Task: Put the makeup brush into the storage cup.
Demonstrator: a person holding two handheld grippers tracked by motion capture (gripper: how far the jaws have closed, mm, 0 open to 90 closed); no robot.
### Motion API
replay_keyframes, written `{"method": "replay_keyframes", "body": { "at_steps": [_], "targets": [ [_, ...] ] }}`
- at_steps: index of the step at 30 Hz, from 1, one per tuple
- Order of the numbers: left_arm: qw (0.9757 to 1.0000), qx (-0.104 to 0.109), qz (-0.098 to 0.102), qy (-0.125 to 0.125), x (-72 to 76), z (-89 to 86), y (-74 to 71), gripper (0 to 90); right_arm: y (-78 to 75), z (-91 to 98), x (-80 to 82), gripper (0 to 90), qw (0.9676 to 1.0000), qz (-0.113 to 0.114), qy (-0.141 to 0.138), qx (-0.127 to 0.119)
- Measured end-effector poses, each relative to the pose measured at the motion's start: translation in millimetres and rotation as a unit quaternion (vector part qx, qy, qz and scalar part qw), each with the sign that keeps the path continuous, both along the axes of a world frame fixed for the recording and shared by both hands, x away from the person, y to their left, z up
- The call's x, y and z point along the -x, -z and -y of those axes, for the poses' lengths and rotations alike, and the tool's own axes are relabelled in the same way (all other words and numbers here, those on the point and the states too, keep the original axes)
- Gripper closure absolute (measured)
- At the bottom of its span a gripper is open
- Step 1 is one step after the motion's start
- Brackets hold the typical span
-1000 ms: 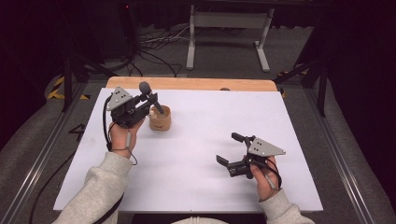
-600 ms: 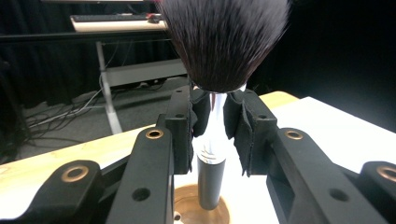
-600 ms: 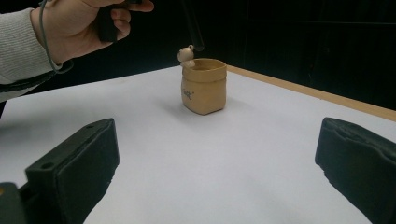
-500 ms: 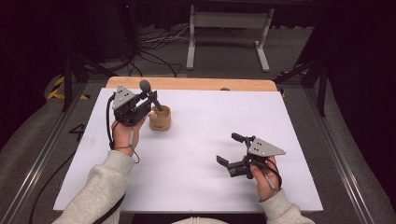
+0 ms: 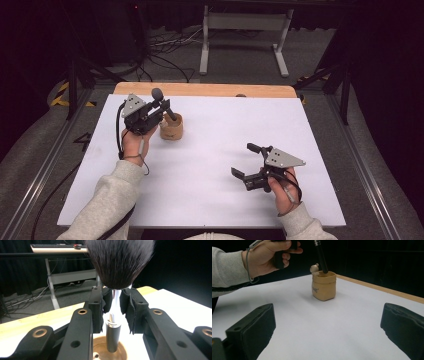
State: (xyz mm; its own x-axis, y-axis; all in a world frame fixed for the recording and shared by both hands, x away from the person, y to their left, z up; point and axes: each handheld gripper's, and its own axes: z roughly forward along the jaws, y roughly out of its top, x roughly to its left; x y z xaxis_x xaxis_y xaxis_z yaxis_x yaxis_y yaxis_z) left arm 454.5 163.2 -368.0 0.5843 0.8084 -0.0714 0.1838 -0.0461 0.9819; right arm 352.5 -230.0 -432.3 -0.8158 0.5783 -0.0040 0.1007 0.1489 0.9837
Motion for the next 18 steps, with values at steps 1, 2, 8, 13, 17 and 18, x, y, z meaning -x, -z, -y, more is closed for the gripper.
{"method": "replay_keyframes", "body": {
  "at_steps": [1, 2, 8, 13, 17, 18],
  "targets": [
    [1.0000, -0.005, 0.004, -0.001, -1.2, -0.1, 2.3, 69.6, 0.0, 0.0, 0.0, 0.2, 1.0000, 0.000, 0.000, 0.000],
    [0.9999, -0.009, 0.007, -0.001, -1.7, 0.0, 3.4, 69.6, 0.1, 0.0, -0.1, 0.2, 1.0000, 0.000, 0.000, -0.001],
    [0.9998, -0.016, 0.011, 0.004, -4.1, 0.6, 8.5, 69.5, 0.4, 0.1, -0.2, 0.1, 1.0000, -0.002, -0.001, 0.000],
    [0.9996, -0.026, 0.010, 0.003, -5.2, 1.6, 11.0, 69.5, 0.2, 0.3, -0.1, 0.1, 1.0000, -0.001, -0.001, 0.000],
    [0.9996, -0.028, 0.002, 0.003, -7.0, 1.1, 14.2, 69.5, 0.0, 0.6, 0.1, 0.2, 1.0000, -0.002, -0.001, 0.000],
    [0.9996, -0.027, 0.001, 0.003, -7.3, 1.1, 15.0, 69.5, -0.1, 0.6, 0.0, 0.2, 1.0000, -0.002, -0.001, 0.000]
  ]
}}
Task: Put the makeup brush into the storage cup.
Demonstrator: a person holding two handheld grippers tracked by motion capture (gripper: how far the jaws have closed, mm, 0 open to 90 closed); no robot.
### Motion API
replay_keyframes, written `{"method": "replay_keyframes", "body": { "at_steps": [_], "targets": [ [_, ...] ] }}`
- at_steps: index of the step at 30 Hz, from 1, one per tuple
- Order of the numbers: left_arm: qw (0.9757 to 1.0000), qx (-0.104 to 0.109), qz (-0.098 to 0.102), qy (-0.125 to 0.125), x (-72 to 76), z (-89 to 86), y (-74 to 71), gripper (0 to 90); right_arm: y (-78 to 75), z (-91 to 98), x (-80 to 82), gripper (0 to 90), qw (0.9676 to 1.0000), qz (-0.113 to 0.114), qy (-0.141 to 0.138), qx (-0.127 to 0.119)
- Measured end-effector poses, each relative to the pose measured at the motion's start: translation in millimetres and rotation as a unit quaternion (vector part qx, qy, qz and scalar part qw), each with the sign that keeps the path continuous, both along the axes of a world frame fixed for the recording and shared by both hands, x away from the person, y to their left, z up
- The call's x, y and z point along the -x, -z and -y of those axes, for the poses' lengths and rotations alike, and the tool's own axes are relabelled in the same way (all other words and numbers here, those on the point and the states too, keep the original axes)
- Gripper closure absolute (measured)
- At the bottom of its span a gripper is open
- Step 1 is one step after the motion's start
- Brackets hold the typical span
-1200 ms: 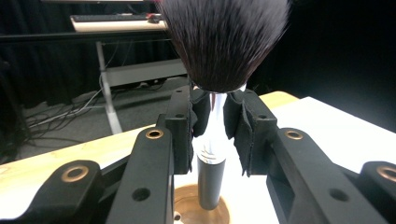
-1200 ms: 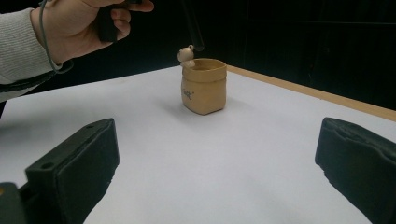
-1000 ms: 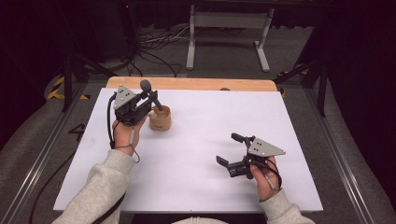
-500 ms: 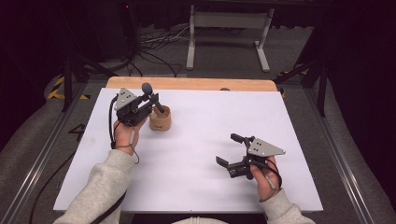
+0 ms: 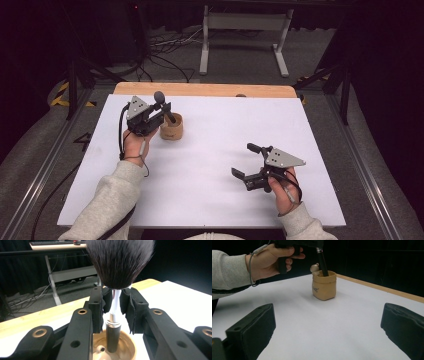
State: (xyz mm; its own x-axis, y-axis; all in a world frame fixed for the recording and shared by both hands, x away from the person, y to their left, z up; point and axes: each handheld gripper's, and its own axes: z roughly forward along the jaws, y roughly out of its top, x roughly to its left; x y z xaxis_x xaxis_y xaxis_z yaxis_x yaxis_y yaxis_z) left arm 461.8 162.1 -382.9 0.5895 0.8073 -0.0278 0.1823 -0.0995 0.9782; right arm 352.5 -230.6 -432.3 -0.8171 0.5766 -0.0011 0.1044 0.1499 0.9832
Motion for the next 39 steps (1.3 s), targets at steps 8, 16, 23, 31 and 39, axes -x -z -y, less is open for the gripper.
{"method": "replay_keyframes", "body": {
  "at_steps": [8, 16, 23, 31, 39],
  "targets": [
    [0.9999, -0.007, -0.005, 0.006, -1.7, 1.4, 4.4, 69.5, -0.6, 0.3, -0.2, 0.1, 1.0000, 0.001, -0.001, -0.001],
    [0.9998, -0.009, -0.017, 0.006, -4.1, 1.5, 9.5, 69.5, -0.4, 0.8, 0.0, 0.1, 1.0000, -0.001, -0.002, -0.001],
    [0.9997, -0.010, -0.023, 0.009, -6.0, 2.8, 11.3, 69.3, -0.8, 2.4, -0.2, 0.2, 1.0000, -0.001, -0.002, -0.001],
    [0.9994, 0.004, -0.016, 0.032, -3.2, 1.3, 6.5, 17.0, -1.8, 4.0, 0.1, 0.2, 1.0000, -0.001, 0.000, -0.002],
    [0.9990, 0.009, -0.012, 0.041, 6.7, -10.9, 0.4, 2.8, -3.7, 5.5, -0.7, 0.2, 1.0000, 0.001, 0.003, -0.004]
  ]
}}
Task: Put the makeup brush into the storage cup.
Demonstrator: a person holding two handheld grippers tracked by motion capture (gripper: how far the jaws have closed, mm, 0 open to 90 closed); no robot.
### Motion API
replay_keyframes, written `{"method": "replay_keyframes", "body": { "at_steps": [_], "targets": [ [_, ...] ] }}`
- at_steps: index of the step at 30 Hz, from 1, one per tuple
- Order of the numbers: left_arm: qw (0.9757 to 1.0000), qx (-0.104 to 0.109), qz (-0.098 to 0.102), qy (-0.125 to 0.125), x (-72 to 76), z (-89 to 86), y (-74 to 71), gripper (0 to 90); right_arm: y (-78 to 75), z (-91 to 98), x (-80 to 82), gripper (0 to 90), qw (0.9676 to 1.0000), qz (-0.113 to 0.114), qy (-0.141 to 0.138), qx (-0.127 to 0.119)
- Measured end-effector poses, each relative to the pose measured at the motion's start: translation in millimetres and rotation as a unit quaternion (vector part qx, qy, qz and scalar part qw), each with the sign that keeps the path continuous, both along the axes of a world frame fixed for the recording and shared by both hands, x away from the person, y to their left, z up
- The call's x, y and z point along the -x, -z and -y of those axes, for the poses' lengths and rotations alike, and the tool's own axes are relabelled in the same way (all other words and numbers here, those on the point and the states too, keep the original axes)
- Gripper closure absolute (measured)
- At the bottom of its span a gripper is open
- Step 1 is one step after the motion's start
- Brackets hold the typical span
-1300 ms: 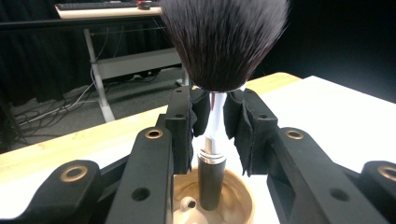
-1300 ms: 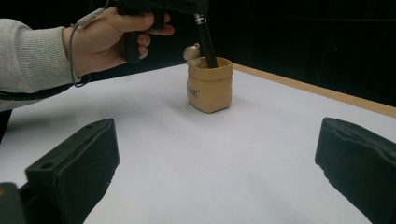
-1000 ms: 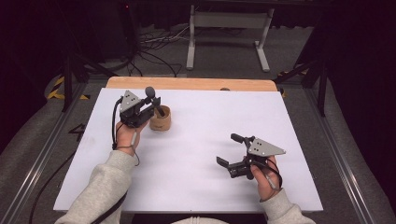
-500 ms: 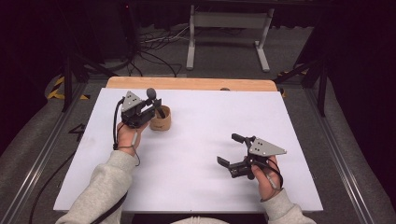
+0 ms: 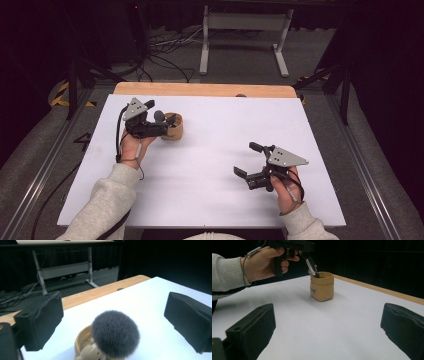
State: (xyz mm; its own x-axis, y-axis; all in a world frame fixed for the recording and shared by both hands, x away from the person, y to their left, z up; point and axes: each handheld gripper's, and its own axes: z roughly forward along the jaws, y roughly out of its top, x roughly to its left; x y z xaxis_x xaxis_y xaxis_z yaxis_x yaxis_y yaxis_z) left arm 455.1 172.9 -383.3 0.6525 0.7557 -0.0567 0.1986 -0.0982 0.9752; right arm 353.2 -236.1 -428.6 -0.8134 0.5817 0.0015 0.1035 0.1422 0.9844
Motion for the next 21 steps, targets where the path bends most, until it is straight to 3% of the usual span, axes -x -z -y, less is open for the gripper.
{"method": "replay_keyframes", "body": {
  "at_steps": [7, 9, 21],
  "targets": [
    [0.9995, 0.010, 0.013, 0.026, 17.3, -4.9, -9.6, 0.2, -2.7, 4.3, -1.0, 0.2, 1.0000, 0.004, 0.007, 0.000],
    [0.9995, 0.003, 0.016, 0.027, 24.3, -4.2, -11.1, 0.0, -3.7, 5.6, -0.9, 0.2, 1.0000, 0.005, 0.007, 0.000],
    [0.9977, 0.012, 0.018, 0.064, 60.0, -8.9, -9.3, 0.0, -6.4, 12.6, -0.3, 0.2, 0.9999, 0.006, 0.016, 0.001]
  ]
}}
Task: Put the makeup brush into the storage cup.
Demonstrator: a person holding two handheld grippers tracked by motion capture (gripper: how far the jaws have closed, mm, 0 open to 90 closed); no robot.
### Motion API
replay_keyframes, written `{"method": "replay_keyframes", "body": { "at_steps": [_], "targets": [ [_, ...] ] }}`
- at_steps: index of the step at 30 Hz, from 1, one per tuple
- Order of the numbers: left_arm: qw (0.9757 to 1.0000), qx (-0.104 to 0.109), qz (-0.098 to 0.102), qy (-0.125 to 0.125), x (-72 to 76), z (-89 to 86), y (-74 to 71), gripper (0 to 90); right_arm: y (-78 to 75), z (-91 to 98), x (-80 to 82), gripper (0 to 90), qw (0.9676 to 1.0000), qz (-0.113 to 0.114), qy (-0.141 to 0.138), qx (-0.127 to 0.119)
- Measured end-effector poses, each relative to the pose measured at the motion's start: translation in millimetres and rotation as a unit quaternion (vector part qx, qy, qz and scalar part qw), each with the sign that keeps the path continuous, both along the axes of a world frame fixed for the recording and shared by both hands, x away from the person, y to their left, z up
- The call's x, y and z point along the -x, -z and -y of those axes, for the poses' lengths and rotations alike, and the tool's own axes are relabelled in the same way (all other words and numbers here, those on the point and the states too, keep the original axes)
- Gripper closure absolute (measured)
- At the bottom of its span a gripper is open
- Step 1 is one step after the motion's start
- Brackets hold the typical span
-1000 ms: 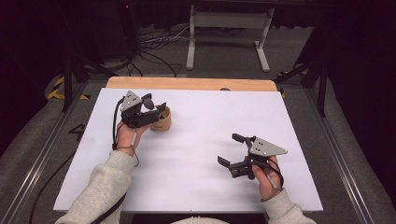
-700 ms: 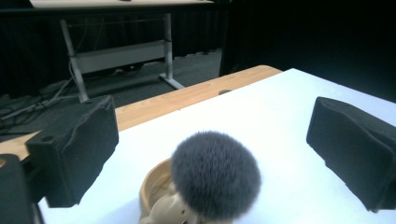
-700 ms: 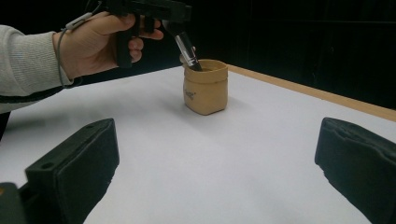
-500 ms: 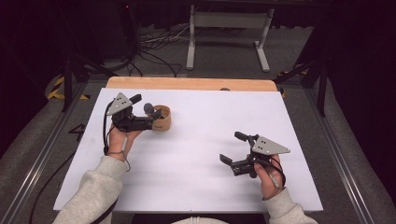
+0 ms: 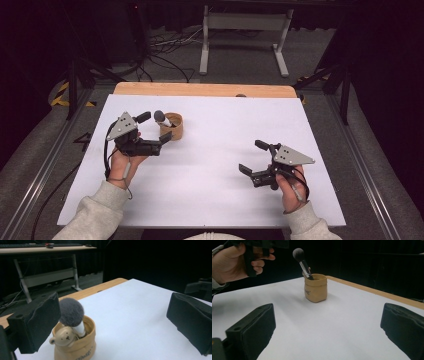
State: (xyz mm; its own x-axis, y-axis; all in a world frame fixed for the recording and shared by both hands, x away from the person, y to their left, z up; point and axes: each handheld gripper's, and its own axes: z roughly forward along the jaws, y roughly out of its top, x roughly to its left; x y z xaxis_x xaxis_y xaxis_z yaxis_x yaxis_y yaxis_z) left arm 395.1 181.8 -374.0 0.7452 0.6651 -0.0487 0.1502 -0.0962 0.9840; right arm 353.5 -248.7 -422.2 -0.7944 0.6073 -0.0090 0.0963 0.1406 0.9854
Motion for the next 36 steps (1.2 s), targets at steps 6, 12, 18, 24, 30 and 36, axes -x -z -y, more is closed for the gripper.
{"method": "replay_keyframes", "body": {
  "at_steps": [6, 12, 18, 24, 30, 36],
  "targets": [
    [0.9998, 0.003, 0.008, 0.017, 16.2, -5.1, 1.4, 0.0, -0.3, 3.4, 0.7, 0.2, 1.0000, -0.002, 0.002, 0.001],
    [0.9994, 0.014, 0.022, 0.024, 31.6, -10.9, 8.4, 0.0, -1.9, 7.2, 1.5, 0.2, 1.0000, -0.001, 0.005, 0.001],
    [0.9987, 0.026, 0.030, 0.033, 45.0, -15.7, 20.7, 0.0, -1.6, 9.4, 1.3, 0.1, 1.0000, -0.003, 0.005, 0.000],
    [0.9988, 0.023, 0.021, 0.037, 51.6, -18.3, 31.7, 0.0, -1.5, 10.2, 1.3, 0.1, 1.0000, -0.004, 0.003, 0.002],
    [0.9988, 0.013, 0.024, 0.040, 58.1, -22.4, 42.8, 0.0, -0.6, 10.0, 1.4, 0.1, 1.0000, -0.004, -0.001, 0.002],
    [0.9987, 0.015, 0.022, 0.043, 62.3, -27.4, 56.2, 0.0, 0.5, 10.4, 1.9, 0.1, 1.0000, -0.002, -0.004, 0.003]
  ]
}}
